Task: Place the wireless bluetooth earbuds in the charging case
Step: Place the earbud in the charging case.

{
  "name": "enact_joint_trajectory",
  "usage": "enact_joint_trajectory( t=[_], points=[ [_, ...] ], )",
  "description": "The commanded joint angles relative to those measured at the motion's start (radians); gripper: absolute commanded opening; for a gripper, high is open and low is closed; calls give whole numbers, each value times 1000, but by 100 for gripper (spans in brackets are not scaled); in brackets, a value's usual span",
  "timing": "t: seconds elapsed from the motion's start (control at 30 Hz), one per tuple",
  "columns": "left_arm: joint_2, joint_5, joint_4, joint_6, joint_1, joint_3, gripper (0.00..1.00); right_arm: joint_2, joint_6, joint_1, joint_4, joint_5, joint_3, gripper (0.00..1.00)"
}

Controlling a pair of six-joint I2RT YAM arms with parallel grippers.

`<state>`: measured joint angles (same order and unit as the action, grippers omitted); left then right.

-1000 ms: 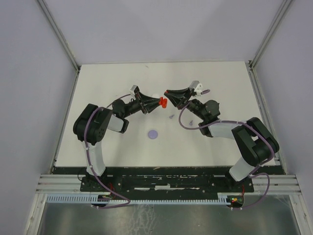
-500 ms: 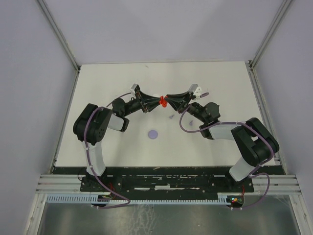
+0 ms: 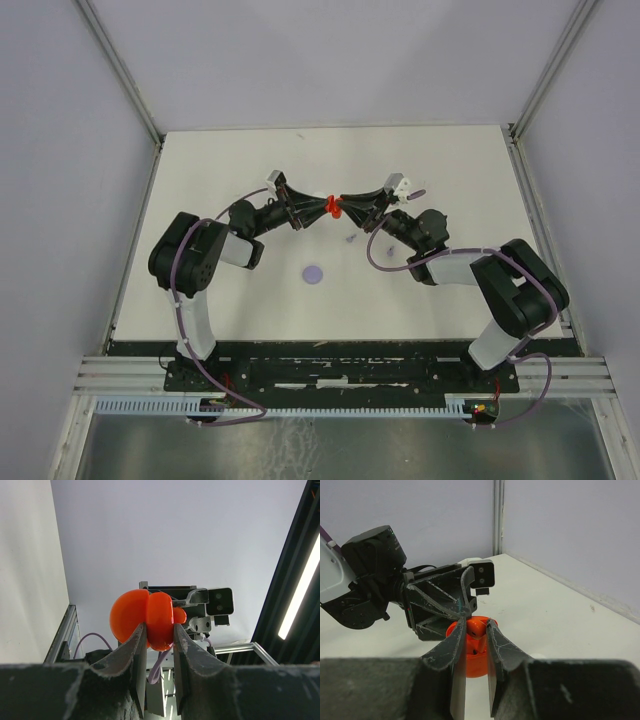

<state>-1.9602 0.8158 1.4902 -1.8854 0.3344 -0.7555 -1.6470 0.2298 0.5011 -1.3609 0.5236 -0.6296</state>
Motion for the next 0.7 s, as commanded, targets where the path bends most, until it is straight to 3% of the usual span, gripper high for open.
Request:
enact_joint_trajectory(
  t=[0.0,0.67],
  points=[
    [51,20,54,12,4,-19,3,-8,-3,-2,-35,25,0,1],
    [66,17,42,15,3,-27,3,-11,-2,-1,-14,33,4,1]
  ],
)
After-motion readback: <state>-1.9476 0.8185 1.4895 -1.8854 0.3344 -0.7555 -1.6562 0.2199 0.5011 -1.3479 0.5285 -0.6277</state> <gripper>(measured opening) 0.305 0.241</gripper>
